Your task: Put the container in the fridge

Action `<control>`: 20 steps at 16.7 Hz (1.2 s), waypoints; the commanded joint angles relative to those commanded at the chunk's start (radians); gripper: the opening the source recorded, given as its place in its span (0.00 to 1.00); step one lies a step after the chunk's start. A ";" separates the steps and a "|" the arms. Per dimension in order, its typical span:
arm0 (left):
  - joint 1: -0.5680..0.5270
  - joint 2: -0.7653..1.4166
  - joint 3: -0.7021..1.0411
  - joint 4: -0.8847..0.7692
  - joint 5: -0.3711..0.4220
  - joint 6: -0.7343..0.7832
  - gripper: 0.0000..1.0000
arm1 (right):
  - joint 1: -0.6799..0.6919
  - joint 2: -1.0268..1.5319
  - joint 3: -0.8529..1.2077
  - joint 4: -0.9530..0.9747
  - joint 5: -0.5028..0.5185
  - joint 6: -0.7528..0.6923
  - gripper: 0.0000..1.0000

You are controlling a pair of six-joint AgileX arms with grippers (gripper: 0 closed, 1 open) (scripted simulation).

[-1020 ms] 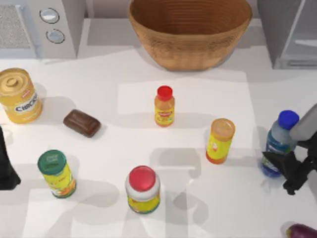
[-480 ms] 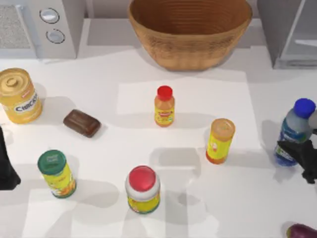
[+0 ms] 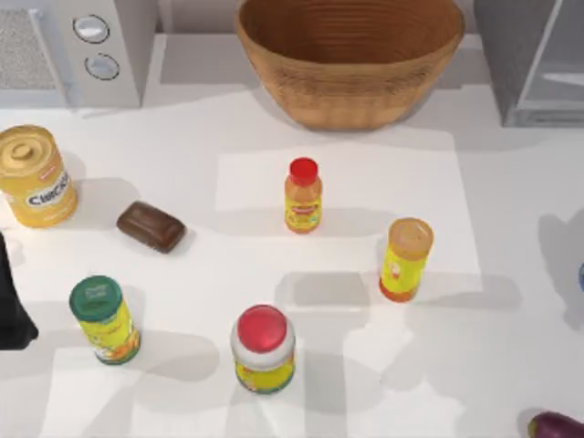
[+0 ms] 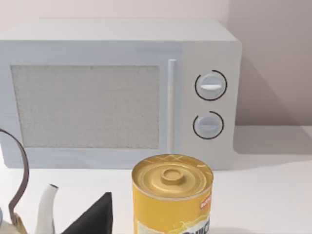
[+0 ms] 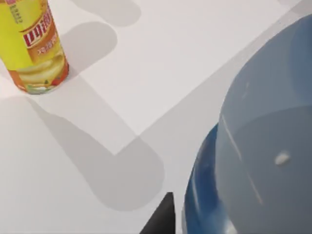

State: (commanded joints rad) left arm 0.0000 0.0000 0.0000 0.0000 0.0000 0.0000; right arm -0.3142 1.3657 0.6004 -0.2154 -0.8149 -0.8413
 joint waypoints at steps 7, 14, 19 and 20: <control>0.000 0.000 0.000 0.000 0.000 0.000 1.00 | -0.038 -0.007 0.006 -0.053 -0.012 -0.033 0.01; 0.000 0.000 0.000 0.000 0.000 0.000 1.00 | 0.048 -0.233 -0.030 0.027 0.072 0.009 0.01; 0.000 0.000 0.000 0.000 0.000 0.000 1.00 | 0.168 -0.672 -0.145 0.138 0.254 0.167 0.01; 0.000 0.000 0.000 0.000 0.000 0.000 1.00 | 0.190 -0.764 -0.182 0.156 0.303 0.223 0.01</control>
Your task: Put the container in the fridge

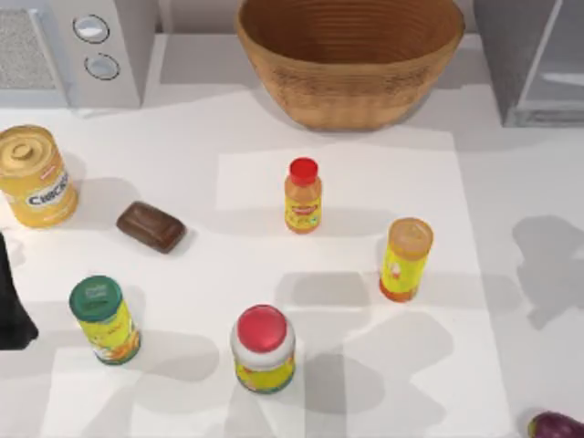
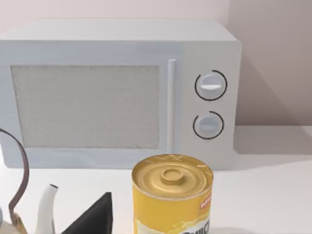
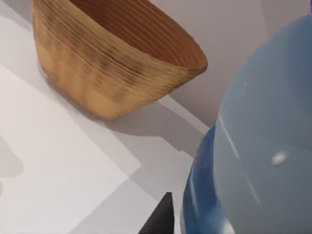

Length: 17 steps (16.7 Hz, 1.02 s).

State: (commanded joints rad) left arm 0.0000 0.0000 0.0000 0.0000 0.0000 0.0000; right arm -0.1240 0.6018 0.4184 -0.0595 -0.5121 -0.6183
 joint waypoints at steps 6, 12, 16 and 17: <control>0.000 0.000 0.000 0.000 0.000 0.000 1.00 | 0.099 -0.429 -0.269 0.054 0.342 0.430 0.01; 0.000 0.000 0.000 0.000 0.000 0.000 1.00 | 0.124 -0.602 -0.418 0.060 0.512 0.618 0.01; 0.000 0.000 0.000 0.000 0.000 0.000 1.00 | 0.122 -0.597 -0.418 0.059 0.510 0.618 0.01; 0.000 0.000 0.000 0.000 0.000 0.000 1.00 | 0.122 -0.597 -0.418 0.059 0.510 0.618 0.01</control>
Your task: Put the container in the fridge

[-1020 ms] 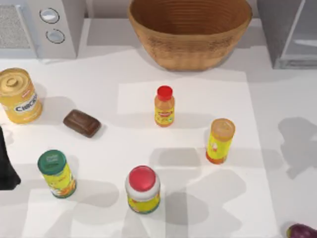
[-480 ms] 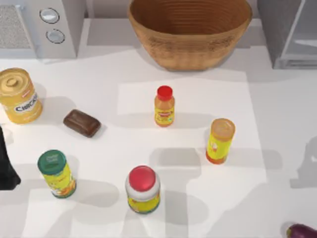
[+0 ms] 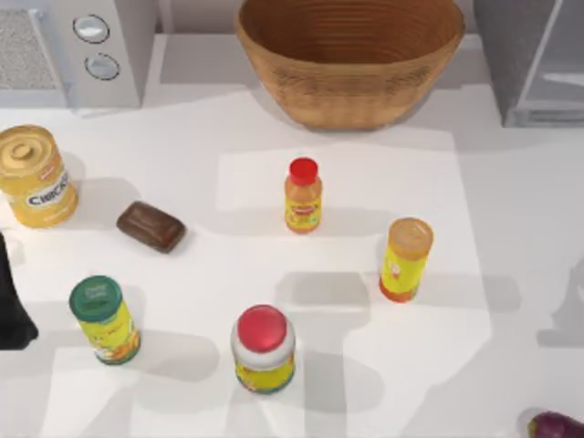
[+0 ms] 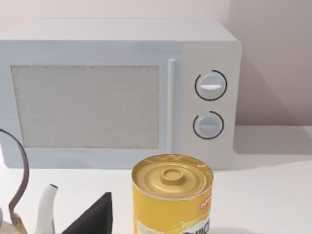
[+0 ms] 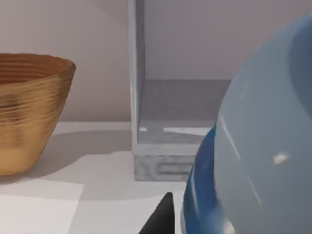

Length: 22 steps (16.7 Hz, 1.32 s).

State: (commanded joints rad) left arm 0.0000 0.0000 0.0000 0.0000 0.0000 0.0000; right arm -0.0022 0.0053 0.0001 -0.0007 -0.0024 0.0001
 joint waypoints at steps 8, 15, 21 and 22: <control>0.000 0.000 0.000 0.000 0.000 0.000 1.00 | -0.031 0.373 0.333 0.255 0.012 -0.007 0.01; 0.000 0.000 0.000 0.000 0.000 0.000 1.00 | -0.105 1.143 0.847 0.679 -0.047 -0.004 0.01; 0.000 0.000 0.000 0.000 0.000 0.000 1.00 | -0.199 1.732 0.999 0.962 -0.143 0.000 0.01; 0.000 0.000 0.000 0.000 0.000 0.000 1.00 | -0.214 1.813 1.008 0.996 -0.162 0.002 0.01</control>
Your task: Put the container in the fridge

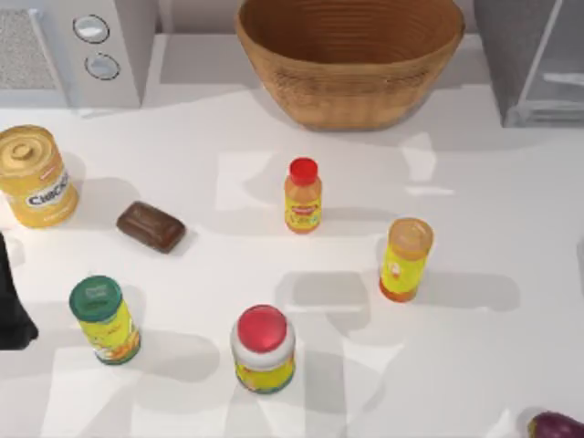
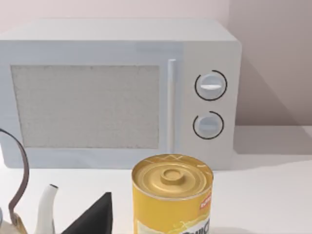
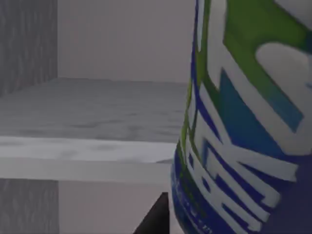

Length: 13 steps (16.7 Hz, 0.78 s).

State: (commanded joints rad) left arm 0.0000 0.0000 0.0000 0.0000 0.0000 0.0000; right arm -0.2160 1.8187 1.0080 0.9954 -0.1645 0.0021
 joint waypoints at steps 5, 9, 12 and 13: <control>0.000 0.000 0.000 0.000 0.000 0.000 1.00 | -0.055 0.259 -0.019 0.114 -0.079 0.009 0.01; 0.000 0.000 0.000 0.000 0.000 0.000 1.00 | -0.064 0.293 -0.024 0.130 -0.091 0.011 0.01; 0.000 0.000 0.000 0.000 0.000 0.000 1.00 | -0.059 0.292 -0.023 0.127 -0.090 0.010 0.01; 0.000 0.000 0.000 0.000 0.000 0.000 1.00 | -0.058 0.294 -0.021 0.126 -0.090 0.010 0.01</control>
State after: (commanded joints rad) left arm 0.0000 0.0000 0.0000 0.0000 0.0000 0.0000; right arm -0.2743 2.1126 0.9875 1.1214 -0.2542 0.0124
